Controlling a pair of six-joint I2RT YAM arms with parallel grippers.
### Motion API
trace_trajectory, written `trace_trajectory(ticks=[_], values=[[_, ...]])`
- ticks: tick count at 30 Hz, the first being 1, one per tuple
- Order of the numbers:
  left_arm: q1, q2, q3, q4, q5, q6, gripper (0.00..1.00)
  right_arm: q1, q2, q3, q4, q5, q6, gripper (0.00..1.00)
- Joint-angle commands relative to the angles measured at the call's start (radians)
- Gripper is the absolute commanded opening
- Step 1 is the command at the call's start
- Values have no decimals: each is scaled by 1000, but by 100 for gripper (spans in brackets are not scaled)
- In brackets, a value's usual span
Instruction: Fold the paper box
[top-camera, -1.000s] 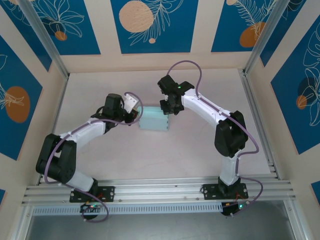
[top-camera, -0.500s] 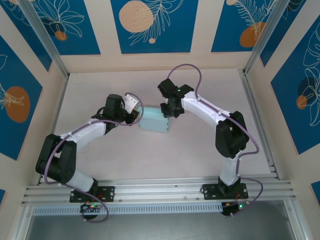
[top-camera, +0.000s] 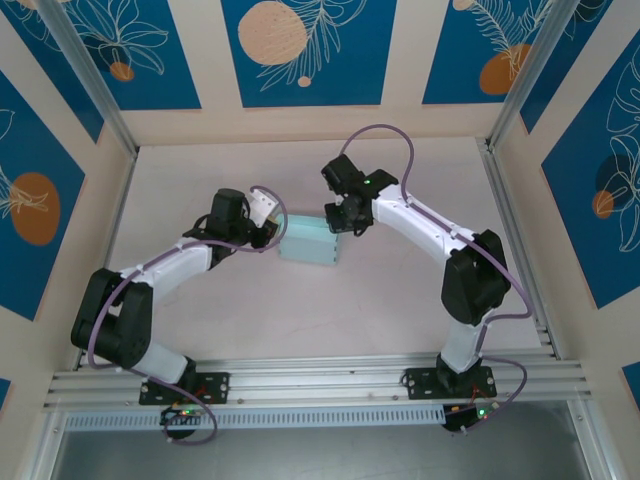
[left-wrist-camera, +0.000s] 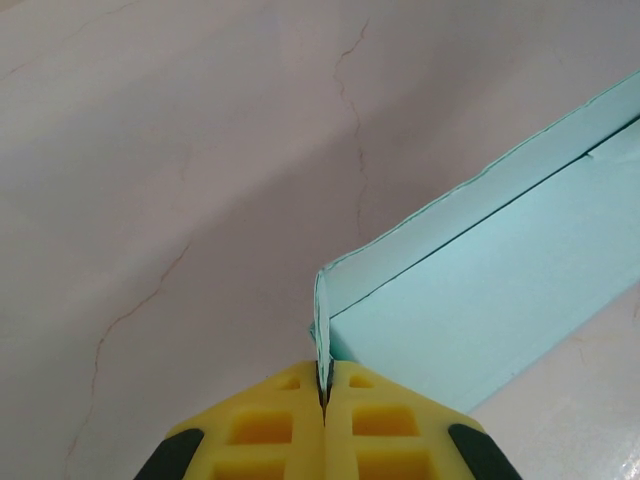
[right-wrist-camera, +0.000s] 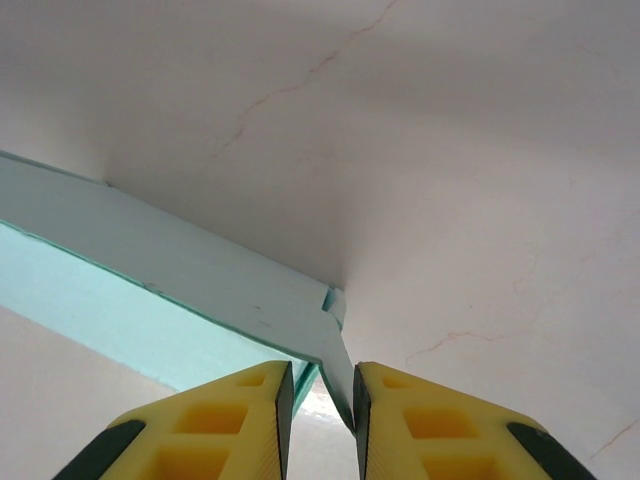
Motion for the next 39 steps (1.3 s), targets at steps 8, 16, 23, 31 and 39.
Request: trace_trajectory(ticks=[8, 16, 23, 31, 39], values=[[-14, -16, -17, -27, -19, 11, 0, -18, -33, -54, 1, 1, 33, 20], [-14, -30, -42, 13, -6, 6, 0, -18, -8, -5, 12, -33, 10, 8], [-18, -84, -100, 92, -7, 10, 0, -12, -7, 31, 18, -72, 8, 0], [-43, -158, -178, 196, -93, 25, 0, -12, 4, 62, 33, -165, 19, 0], [-63, -146, -172, 187, -113, 25, 0, -11, 30, 60, 54, -223, 42, 0]])
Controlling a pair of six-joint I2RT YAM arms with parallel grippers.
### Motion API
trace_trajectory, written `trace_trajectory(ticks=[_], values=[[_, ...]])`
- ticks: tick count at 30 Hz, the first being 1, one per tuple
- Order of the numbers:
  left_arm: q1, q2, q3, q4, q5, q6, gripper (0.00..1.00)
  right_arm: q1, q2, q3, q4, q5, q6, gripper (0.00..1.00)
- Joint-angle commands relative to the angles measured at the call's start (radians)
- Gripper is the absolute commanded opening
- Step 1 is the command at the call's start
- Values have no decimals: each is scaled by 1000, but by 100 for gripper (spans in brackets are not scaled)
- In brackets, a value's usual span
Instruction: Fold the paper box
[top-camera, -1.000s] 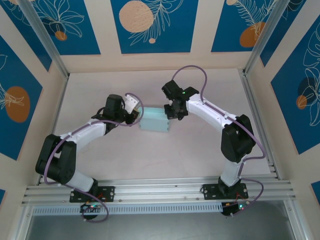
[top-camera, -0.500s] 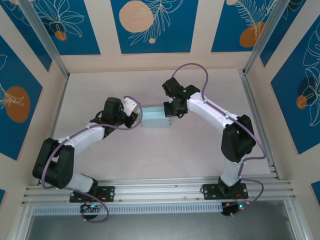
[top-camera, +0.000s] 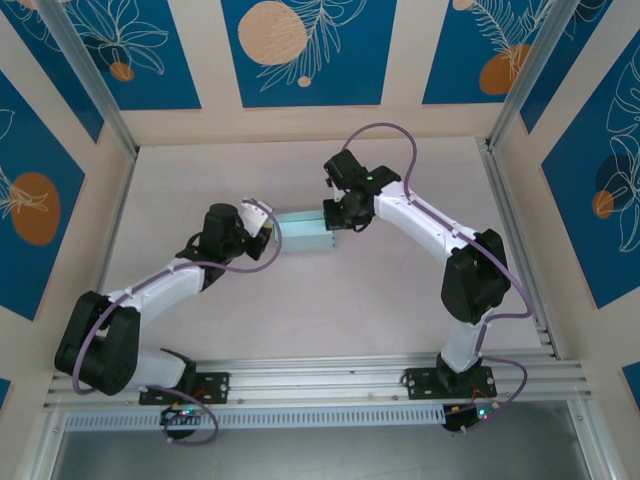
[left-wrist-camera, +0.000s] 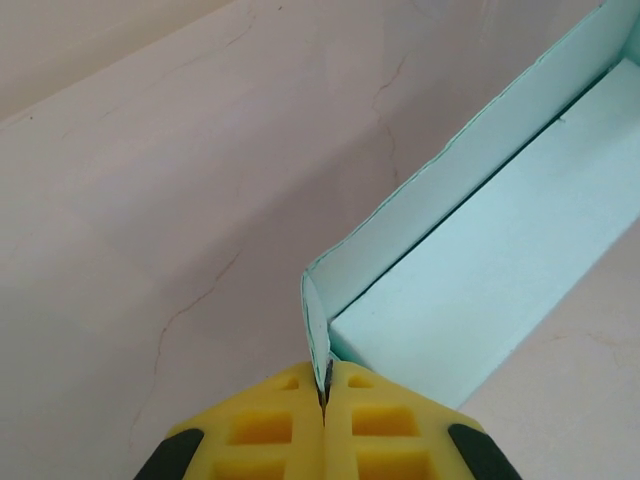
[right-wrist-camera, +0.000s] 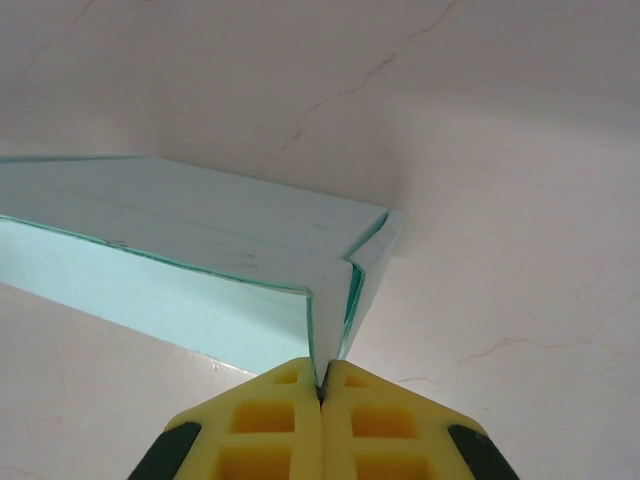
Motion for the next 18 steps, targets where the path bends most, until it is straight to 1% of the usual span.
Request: trace_trajectory(ticks=[1, 4, 10, 13, 18], values=[[-37, 1, -3, 30, 3, 23, 0, 8, 21, 27, 50, -105, 25, 0], [-43, 5, -3, 37, -4, 23, 0, 7, 24, 25, 65, -132, 31, 0], [-51, 20, -1, 43, -10, 25, 0, 8, 35, 34, 76, -148, 37, 0], [-52, 22, 0, 45, -13, 25, 0, 9, 41, 35, 73, -141, 38, 0], [-51, 25, 6, 31, -35, 25, 0, 11, 61, 20, 46, -83, 33, 0]])
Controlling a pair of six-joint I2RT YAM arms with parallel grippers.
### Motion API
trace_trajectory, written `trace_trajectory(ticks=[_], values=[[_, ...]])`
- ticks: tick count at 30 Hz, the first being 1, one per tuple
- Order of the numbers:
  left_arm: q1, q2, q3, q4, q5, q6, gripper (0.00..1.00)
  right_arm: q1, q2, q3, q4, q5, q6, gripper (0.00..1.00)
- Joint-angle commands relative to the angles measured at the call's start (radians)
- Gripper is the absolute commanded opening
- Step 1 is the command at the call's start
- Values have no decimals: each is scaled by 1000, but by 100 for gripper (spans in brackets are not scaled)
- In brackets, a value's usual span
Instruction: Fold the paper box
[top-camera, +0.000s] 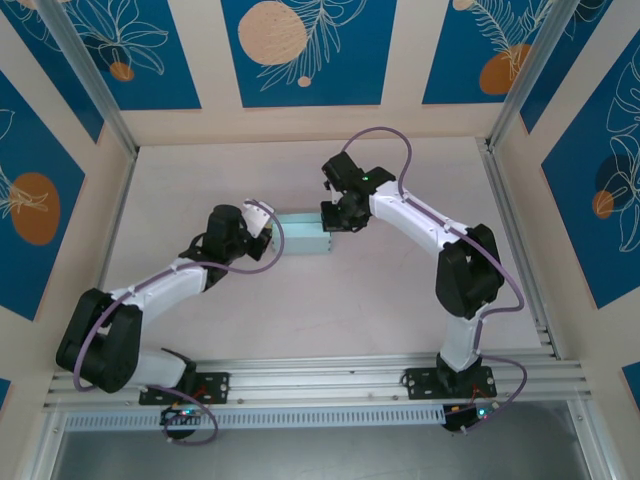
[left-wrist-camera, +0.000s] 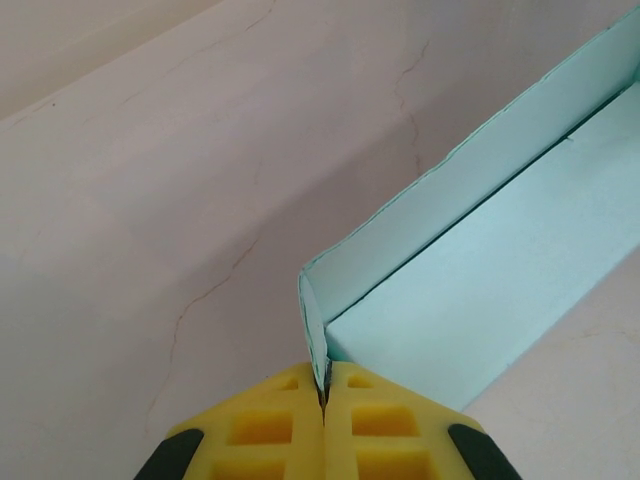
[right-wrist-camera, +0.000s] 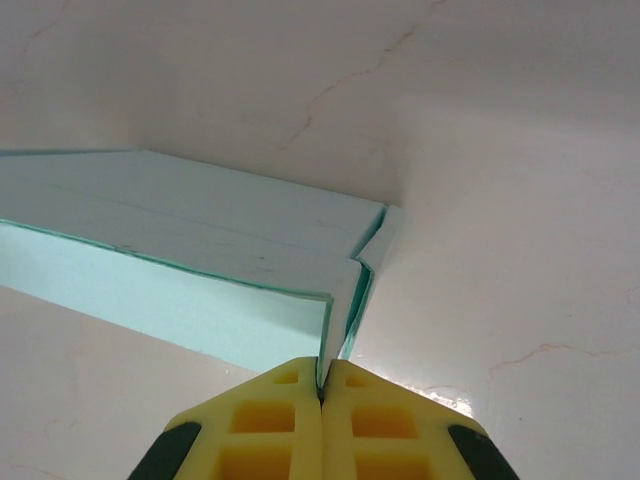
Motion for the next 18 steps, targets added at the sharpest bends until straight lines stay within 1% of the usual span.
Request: trace_trajectory(ticks=[1, 6, 9, 14, 18], values=[[-32, 13, 10, 22, 23, 25, 0, 17, 19, 13, 23, -29, 9, 0], [-32, 24, 35, -14, 11, -8, 0, 19, 24, -17, 22, -3, 9, 0], [-32, 27, 58, -43, 36, -35, 2, 24, 24, -21, 29, -4, 4, 0], [-32, 26, 79, -59, 92, -99, 3, 34, 46, -7, 14, 15, -6, 0], [-32, 29, 89, -72, 100, -130, 3, 43, 78, 1, -10, 49, -9, 0]])
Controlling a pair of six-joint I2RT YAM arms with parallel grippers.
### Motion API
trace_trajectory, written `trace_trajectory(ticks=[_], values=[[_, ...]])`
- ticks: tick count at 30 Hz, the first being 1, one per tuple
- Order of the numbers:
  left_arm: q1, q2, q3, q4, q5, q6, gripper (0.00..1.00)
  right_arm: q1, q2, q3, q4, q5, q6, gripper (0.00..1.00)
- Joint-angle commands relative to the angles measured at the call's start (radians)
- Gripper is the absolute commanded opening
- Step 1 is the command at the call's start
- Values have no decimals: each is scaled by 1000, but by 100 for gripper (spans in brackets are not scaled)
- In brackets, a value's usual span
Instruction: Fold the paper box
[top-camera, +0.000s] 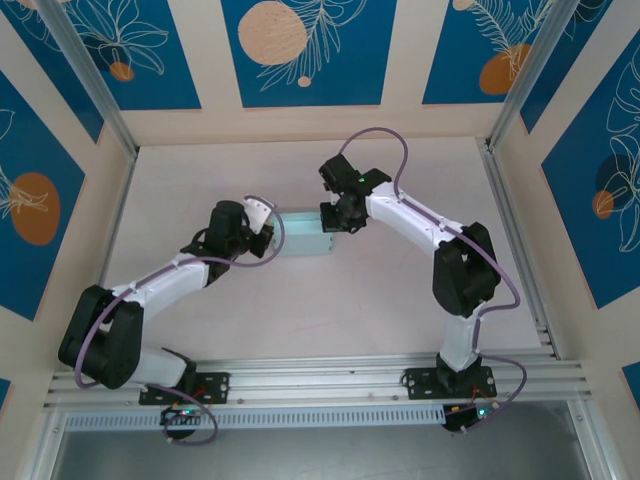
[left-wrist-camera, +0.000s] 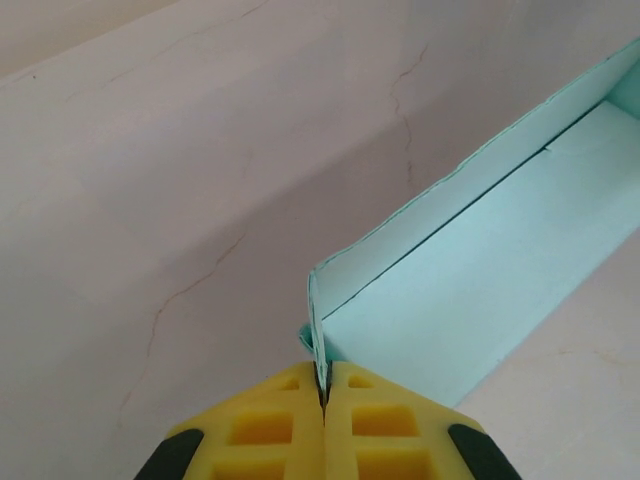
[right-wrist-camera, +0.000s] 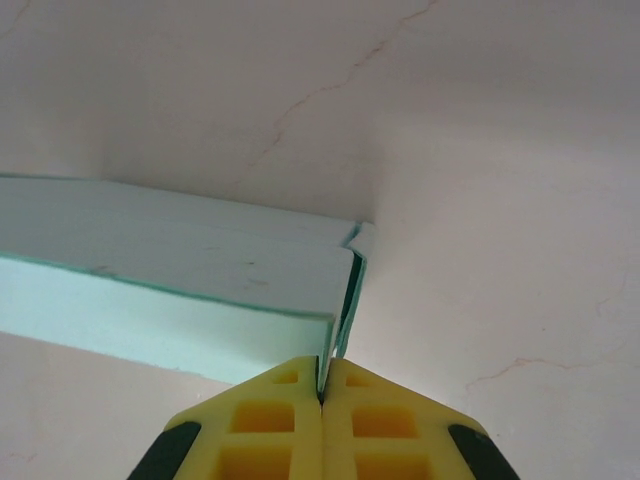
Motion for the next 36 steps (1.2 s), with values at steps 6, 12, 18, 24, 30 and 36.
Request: trace_trajectory(ticks=[6, 12, 18, 24, 30, 36], values=[[-28, 20, 58, -54, 80, -74, 14, 38, 63, -2, -27, -13, -6, 0], [-23, -5, 63, -94, 76, -75, 38, 49, 55, 14, -36, 12, -14, 0], [-8, -68, 95, -178, 23, -49, 61, 52, 57, 14, -39, 17, -12, 0], [27, -64, 241, -418, -21, 5, 65, 54, 57, 16, -39, 18, -11, 0], [53, 35, 424, -731, 11, 106, 52, 56, 60, 19, -39, 16, -11, 0], [59, 110, 489, -820, 59, 126, 46, 59, 60, 25, -41, 16, -12, 0]])
